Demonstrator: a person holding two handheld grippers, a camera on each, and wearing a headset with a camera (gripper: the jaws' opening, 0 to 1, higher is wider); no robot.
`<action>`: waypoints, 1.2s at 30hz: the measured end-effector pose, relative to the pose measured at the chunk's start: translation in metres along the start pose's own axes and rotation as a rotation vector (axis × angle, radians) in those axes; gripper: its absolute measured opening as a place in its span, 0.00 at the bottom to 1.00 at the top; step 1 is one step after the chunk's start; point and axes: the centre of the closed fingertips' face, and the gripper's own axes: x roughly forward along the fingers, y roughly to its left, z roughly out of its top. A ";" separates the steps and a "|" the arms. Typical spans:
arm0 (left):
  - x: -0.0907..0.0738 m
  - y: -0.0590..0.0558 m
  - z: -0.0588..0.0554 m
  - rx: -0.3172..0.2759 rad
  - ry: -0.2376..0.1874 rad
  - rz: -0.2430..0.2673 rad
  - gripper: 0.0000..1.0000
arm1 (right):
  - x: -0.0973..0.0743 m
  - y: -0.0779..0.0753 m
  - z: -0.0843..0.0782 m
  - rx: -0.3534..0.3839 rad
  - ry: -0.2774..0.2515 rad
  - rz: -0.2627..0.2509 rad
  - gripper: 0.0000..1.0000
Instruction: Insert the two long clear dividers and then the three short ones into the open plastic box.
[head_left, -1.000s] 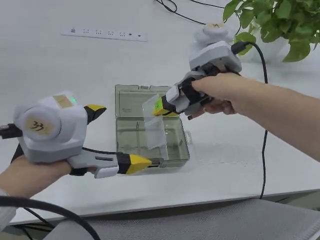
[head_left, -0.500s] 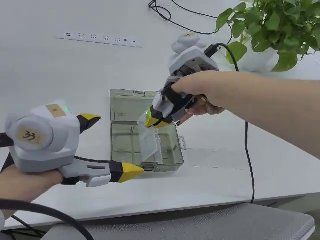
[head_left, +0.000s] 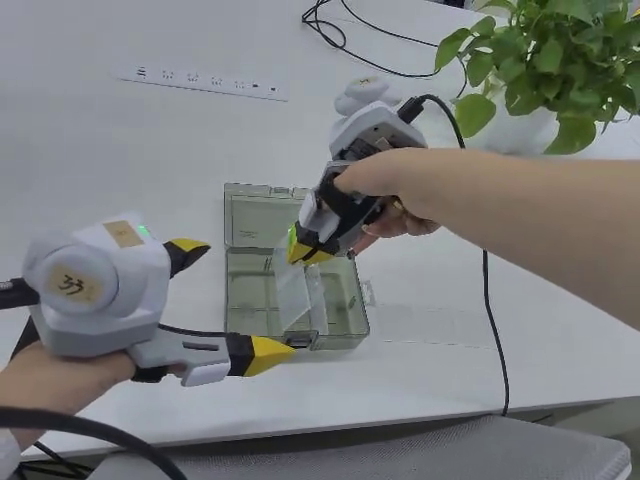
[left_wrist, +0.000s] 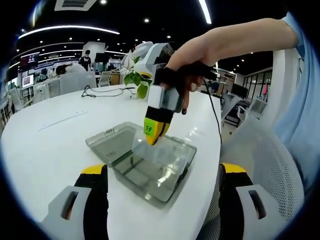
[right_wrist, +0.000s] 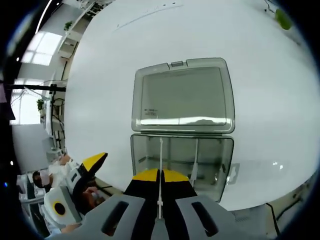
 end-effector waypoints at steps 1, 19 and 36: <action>0.000 0.001 0.000 0.001 -0.001 0.003 0.94 | 0.001 0.002 -0.004 0.001 0.002 0.002 0.01; 0.000 0.002 -0.002 -0.020 -0.013 0.000 0.92 | 0.013 -0.004 0.002 -0.001 0.007 -0.033 0.01; -0.004 0.003 -0.008 -0.034 -0.009 0.001 0.90 | 0.019 -0.004 0.002 0.002 0.022 -0.046 0.02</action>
